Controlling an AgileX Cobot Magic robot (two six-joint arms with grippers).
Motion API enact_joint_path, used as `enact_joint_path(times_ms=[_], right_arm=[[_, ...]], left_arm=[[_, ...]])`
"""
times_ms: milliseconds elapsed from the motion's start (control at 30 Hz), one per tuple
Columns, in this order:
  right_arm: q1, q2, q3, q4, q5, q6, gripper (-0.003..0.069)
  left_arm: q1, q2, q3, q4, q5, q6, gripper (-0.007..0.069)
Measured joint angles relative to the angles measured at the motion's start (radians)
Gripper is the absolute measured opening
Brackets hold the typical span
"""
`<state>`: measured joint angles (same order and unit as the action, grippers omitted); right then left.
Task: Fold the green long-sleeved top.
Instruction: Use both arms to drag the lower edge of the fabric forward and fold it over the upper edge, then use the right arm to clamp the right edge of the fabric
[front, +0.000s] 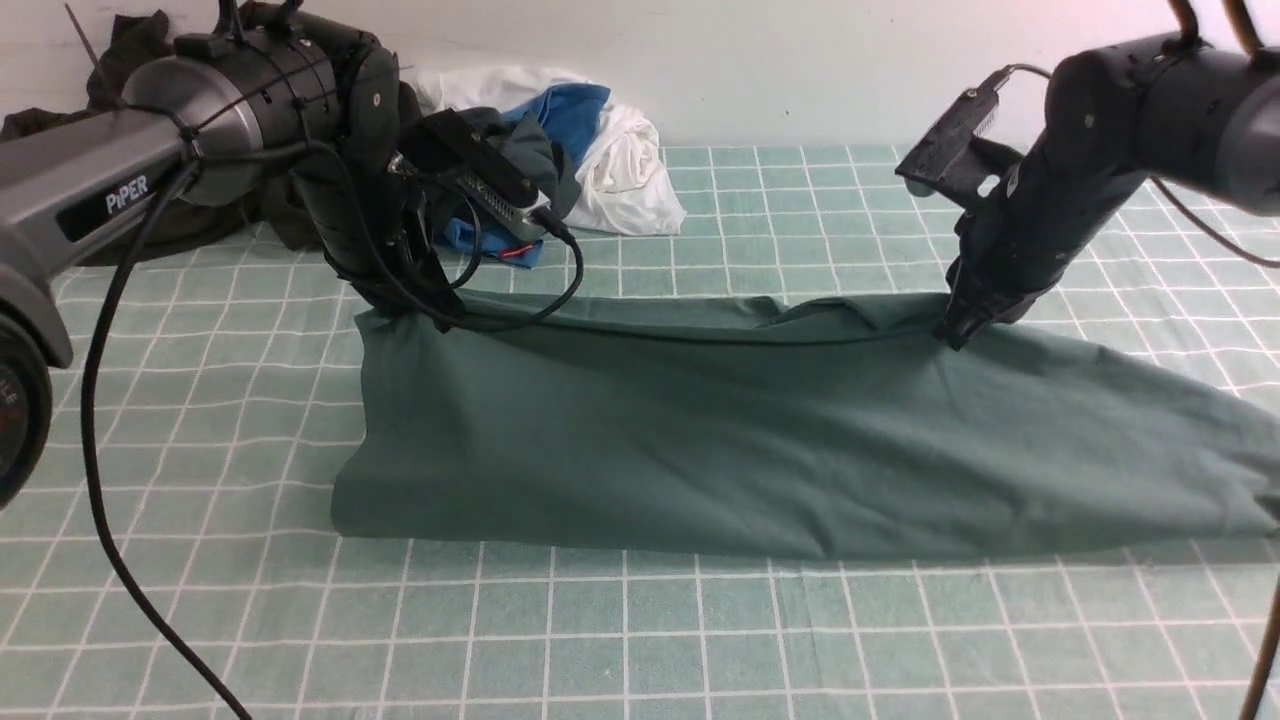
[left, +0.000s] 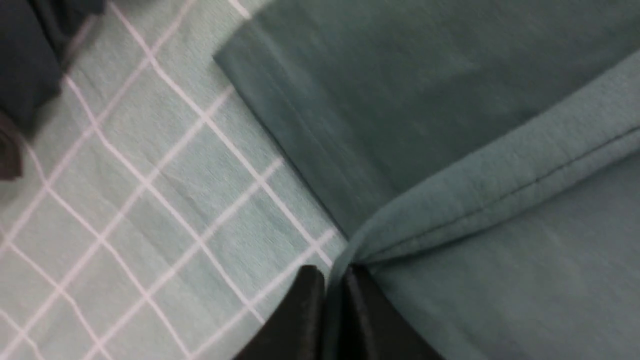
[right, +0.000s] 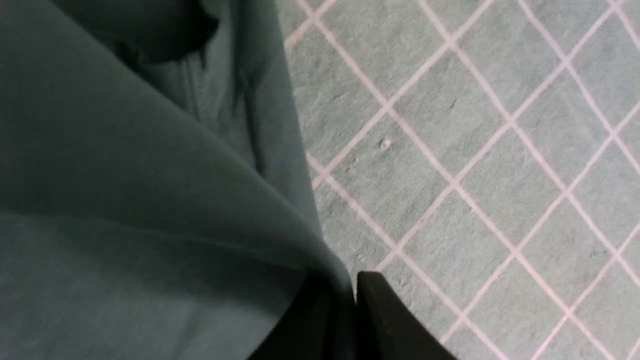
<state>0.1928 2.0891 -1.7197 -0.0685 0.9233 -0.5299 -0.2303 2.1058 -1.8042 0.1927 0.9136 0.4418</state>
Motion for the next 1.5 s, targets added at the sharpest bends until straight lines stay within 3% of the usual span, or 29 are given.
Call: enact_joint_path(times_ms=[167, 300, 400, 567, 767, 867, 1133, 1500], right_arm=[[-0.023, 0.019, 0.000, 0.000, -0.073, 0.098, 0.0183], [-0.036, 0.022, 0.000, -0.006, -0.133, 0.201, 0.0288], [-0.030, 0.012, 0.000, 0.011, -0.094, 0.226, 0.0325], [0.025, -0.016, -0.001, 0.147, 0.030, 0.151, 0.0334], [0.055, -0.016, -0.001, 0.241, -0.001, 0.091, 0.0333], [0.054, -0.016, -0.001, 0.240, -0.016, 0.089, 0.0333], [0.054, -0.016, -0.001, 0.229, -0.022, 0.077, 0.0333], [0.054, -0.016, -0.001, 0.189, -0.022, 0.070, 0.0333]], left_arm=[[0.001, 0.005, -0.001, 0.049, -0.069, -0.037, 0.0107], [0.001, 0.021, -0.002, 0.083, -0.102, -0.100, 0.0215], [0.001, 0.019, -0.003, 0.087, -0.086, -0.139, 0.0285], [0.000, -0.021, -0.010, 0.084, 0.038, -0.176, 0.0325], [0.010, -0.029, -0.013, 0.039, 0.121, -0.174, 0.0325], [0.024, -0.013, -0.013, -0.002, 0.138, -0.136, 0.0325], [0.032, 0.096, -0.013, -0.156, 0.049, 0.154, 0.0325], [0.032, 0.159, -0.013, -0.166, -0.055, 0.179, 0.0325]])
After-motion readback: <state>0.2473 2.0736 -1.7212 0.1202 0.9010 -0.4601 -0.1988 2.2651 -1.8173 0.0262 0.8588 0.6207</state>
